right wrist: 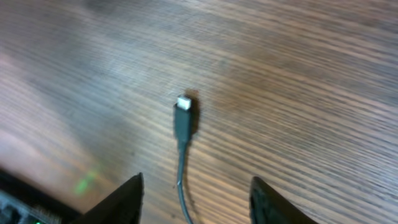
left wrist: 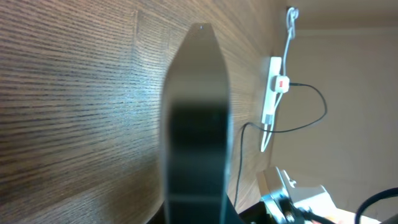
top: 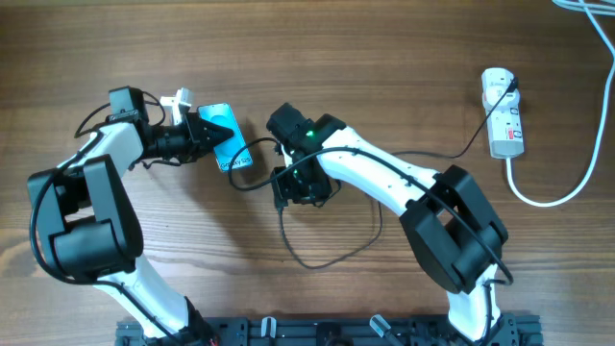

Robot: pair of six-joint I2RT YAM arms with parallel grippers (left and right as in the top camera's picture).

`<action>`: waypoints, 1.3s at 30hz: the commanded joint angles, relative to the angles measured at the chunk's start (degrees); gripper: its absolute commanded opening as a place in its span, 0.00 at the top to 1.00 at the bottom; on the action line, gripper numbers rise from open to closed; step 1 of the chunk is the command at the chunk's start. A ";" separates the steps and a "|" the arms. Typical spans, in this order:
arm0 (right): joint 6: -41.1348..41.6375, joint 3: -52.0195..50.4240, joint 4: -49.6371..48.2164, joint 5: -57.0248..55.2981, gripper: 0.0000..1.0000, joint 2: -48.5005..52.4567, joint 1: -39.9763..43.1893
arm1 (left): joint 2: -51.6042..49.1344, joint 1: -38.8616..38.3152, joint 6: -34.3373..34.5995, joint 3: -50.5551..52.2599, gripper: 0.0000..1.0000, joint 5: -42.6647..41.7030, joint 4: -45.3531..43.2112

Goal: Plug charger to phone and switch on socket
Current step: 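Grasp the black USB-C cable end with the right gripper, then bring the cable plug up to the phone's bottom port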

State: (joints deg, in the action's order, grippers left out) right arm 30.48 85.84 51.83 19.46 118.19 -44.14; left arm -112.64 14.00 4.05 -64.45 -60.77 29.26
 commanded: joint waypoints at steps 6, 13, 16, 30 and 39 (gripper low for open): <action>13.42 -1.14 -2.47 -15.96 0.69 0.66 -7.91 | 1.27 0.26 -1.49 0.11 0.96 -4.15 -0.37; 16.04 -1.22 -2.73 -18.38 0.74 0.92 -9.68 | 1.27 0.26 -1.49 0.11 0.96 -4.15 -0.37; 16.00 -1.25 -3.26 -18.36 0.74 1.97 -9.68 | 1.27 0.26 -1.46 0.11 0.96 -4.15 -0.37; 16.00 -1.25 -4.81 -17.00 0.82 7.72 -10.12 | 1.27 0.26 -1.46 0.11 0.96 -4.15 -0.37; 12.74 -1.22 -4.55 -19.52 0.96 7.72 -10.10 | 1.27 0.26 -1.46 0.11 0.96 -4.15 -0.35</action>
State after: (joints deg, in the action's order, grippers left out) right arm 45.82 85.38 47.27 2.04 121.93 -53.87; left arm -112.64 14.09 3.68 -64.45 -62.30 29.06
